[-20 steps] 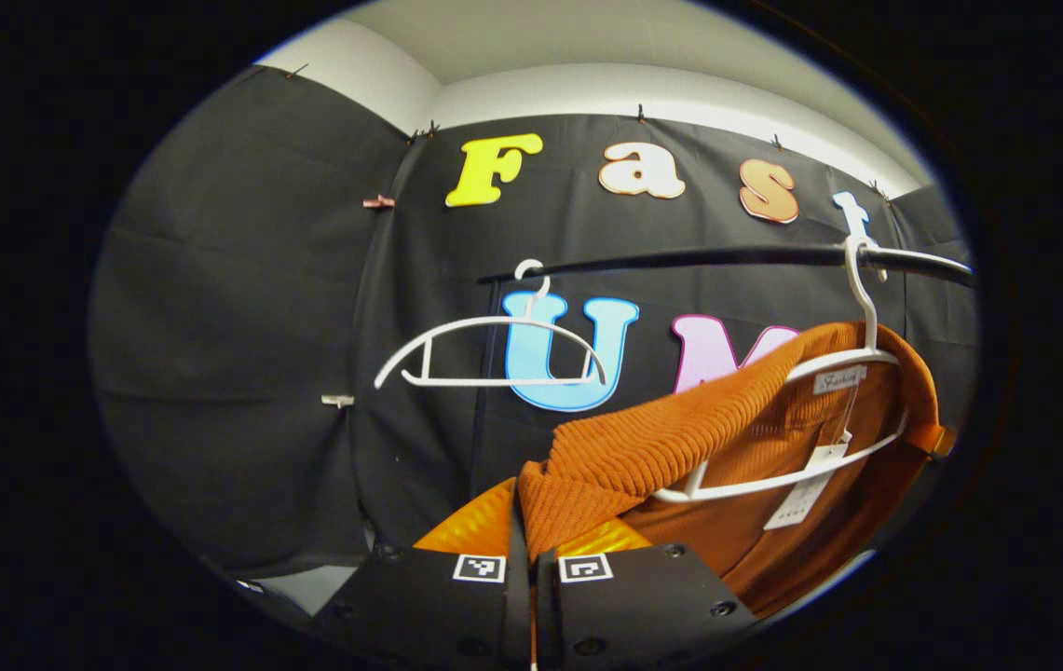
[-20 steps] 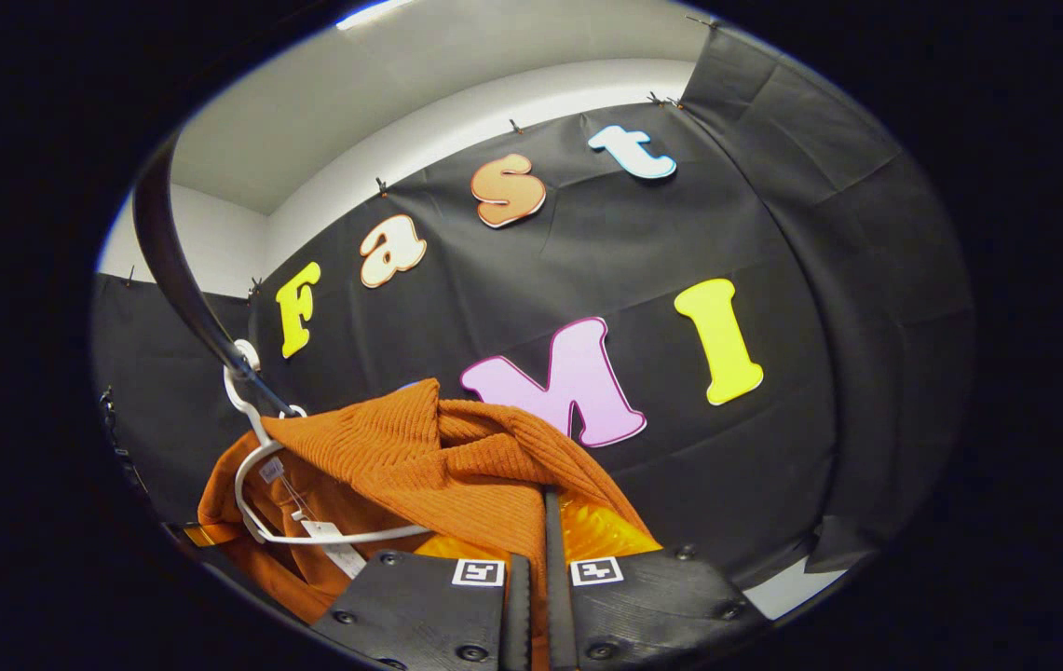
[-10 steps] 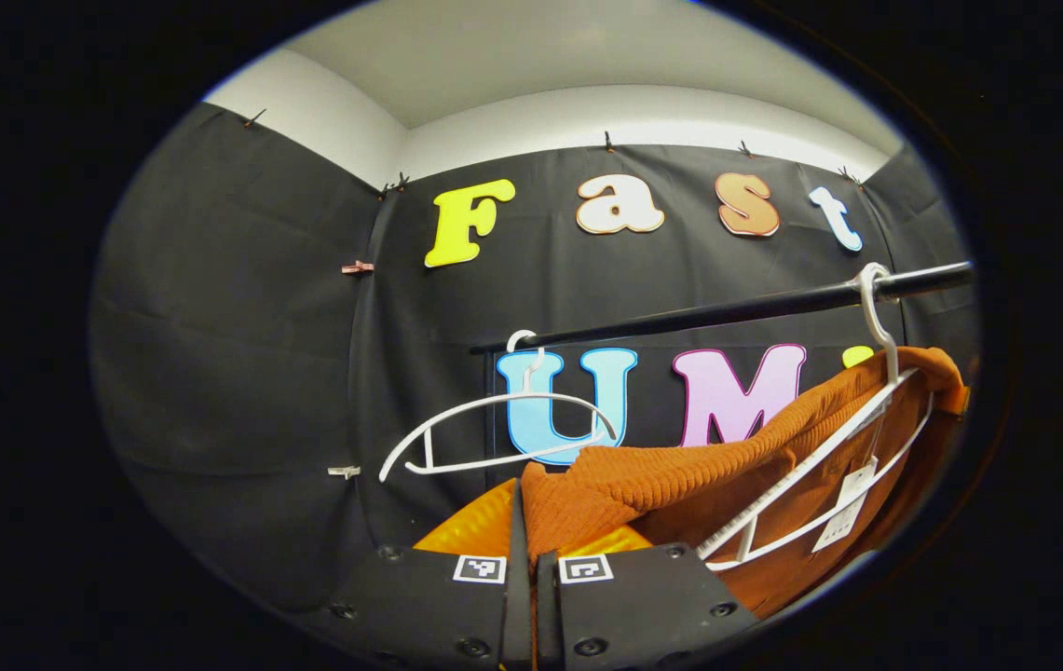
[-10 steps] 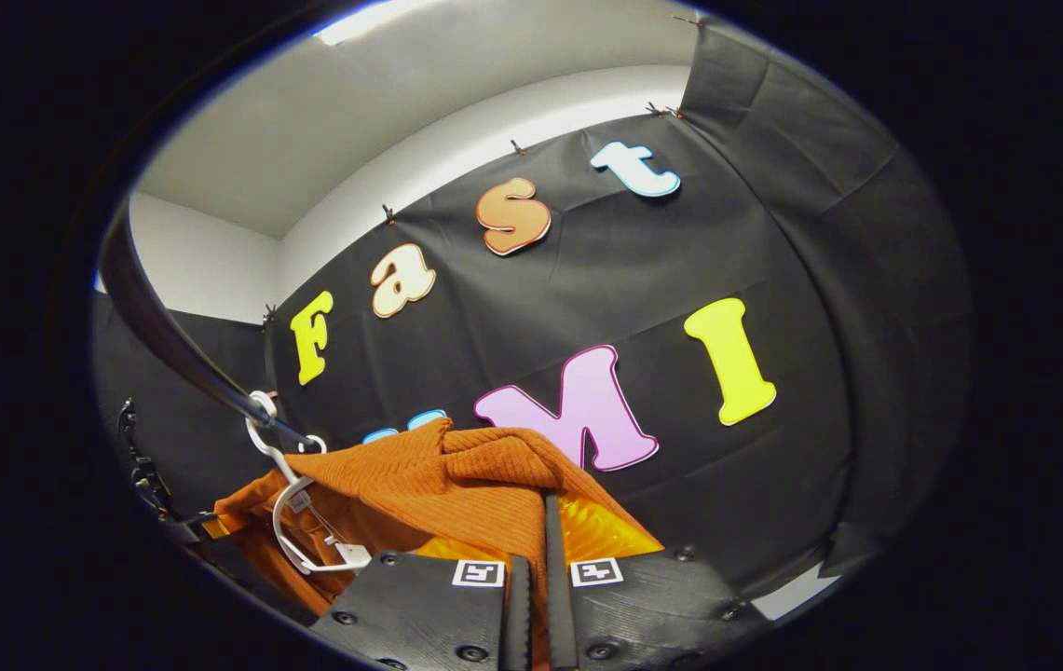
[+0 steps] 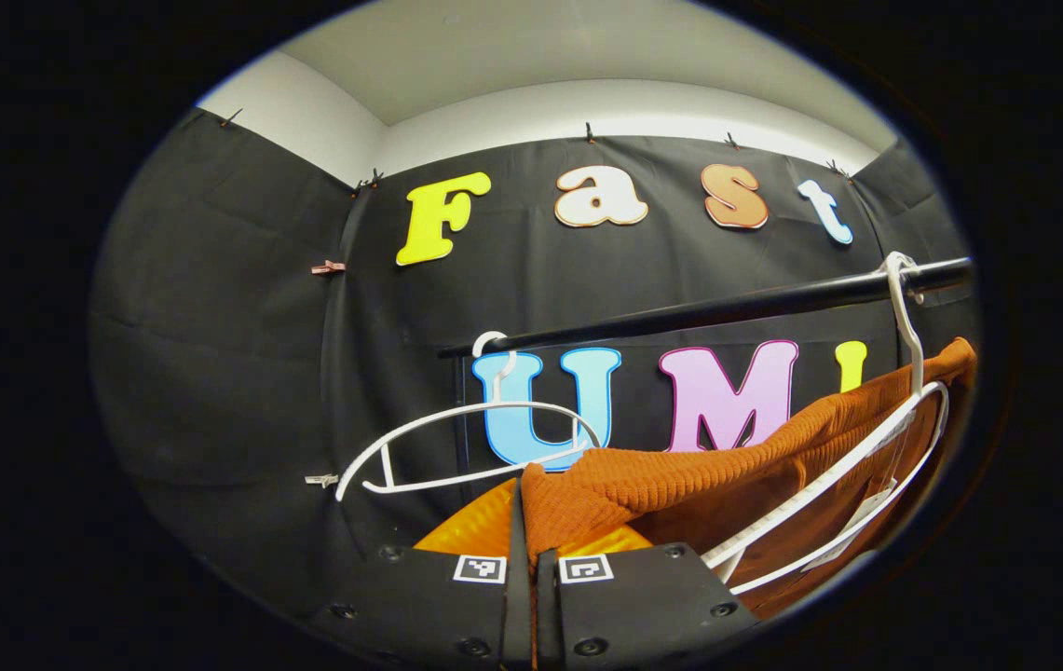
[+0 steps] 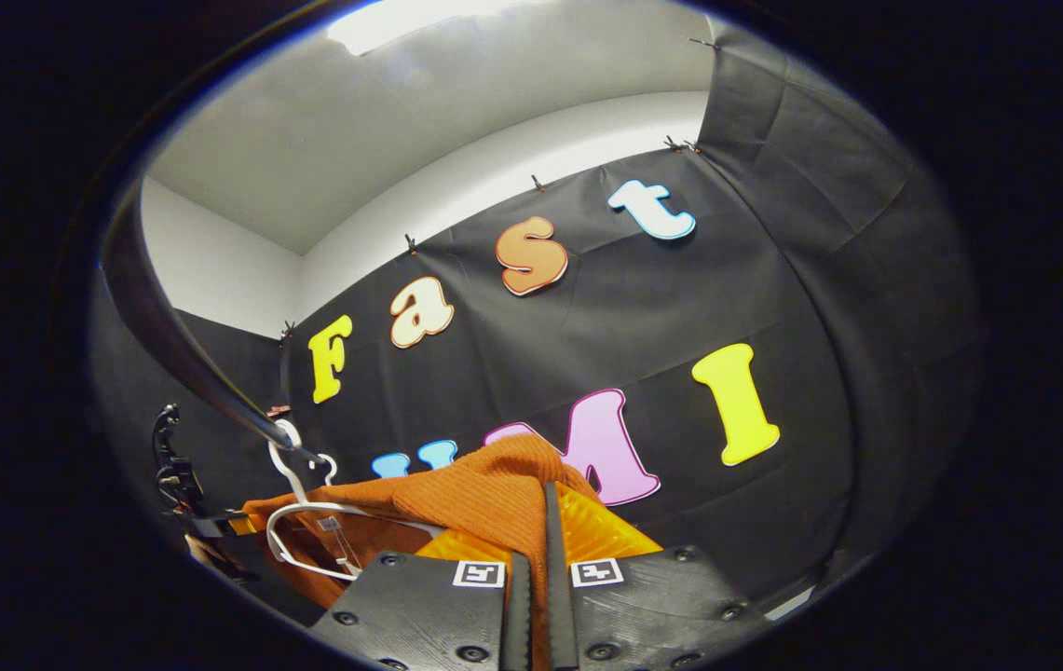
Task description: Grasp the clothes on the hanger with both hands and then place them into the laundry hamper below.
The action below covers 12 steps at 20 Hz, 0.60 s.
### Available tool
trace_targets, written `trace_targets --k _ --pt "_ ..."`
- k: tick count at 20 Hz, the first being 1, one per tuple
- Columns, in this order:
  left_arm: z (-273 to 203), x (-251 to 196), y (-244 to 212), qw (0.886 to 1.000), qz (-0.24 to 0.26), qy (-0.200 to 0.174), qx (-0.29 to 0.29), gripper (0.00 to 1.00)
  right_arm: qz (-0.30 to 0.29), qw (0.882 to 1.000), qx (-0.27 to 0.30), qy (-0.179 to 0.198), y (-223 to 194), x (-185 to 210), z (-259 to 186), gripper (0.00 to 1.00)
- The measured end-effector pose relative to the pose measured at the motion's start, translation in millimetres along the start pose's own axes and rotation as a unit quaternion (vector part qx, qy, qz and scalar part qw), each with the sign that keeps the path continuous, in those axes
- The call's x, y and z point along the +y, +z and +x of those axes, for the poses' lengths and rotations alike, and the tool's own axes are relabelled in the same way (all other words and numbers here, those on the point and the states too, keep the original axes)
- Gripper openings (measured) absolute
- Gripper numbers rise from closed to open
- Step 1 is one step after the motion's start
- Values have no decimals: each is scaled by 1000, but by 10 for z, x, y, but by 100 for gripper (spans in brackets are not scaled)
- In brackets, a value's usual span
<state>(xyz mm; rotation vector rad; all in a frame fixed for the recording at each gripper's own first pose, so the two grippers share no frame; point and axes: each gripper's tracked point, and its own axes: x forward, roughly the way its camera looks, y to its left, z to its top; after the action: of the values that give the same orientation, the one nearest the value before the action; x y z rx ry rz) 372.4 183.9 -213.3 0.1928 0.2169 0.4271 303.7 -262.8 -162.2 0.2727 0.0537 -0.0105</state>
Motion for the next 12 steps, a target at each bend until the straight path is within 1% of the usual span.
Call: trace_targets --k 2,3,4,5,6,8,9,10,11,12 --pt "17 -34 -31 1000 2 -6 1 7 12 1000 10 -6 -83 -98 74 11" --pt "12 -39 -62 1000 0 -9 4 7 28 999 15 -5 -121 -121 119 11" --pt "24 -36 -104 1000 -2 -10 9 6 44 999 19 -1 -160 -134 179 7" --pt "22 -27 -157 1000 -6 -12 14 6 55 998 25 3 -214 -145 241 15" --pt "9 -30 -195 1000 -12 -15 17 6 59 998 32 4 -292 -173 307 13" --pt "-23 -23 -278 999 -15 -21 24 7 57 997 57 -11 -518 -344 377 11" --pt "-42 -50 -385 999 -14 -30 32 7 57 995 79 -20 -699 -399 357 7" --pt "-72 -45 -441 999 -18 -36 32 6 62 993 90 -33 -803 -471 335 9" --pt "-93 -66 -479 998 -22 -41 36 7 67 992 105 -36 -924 -499 286 12" --pt "-104 -30 -542 998 -19 -40 43 6 68 990 117 -40 -1043 -528 245 11"
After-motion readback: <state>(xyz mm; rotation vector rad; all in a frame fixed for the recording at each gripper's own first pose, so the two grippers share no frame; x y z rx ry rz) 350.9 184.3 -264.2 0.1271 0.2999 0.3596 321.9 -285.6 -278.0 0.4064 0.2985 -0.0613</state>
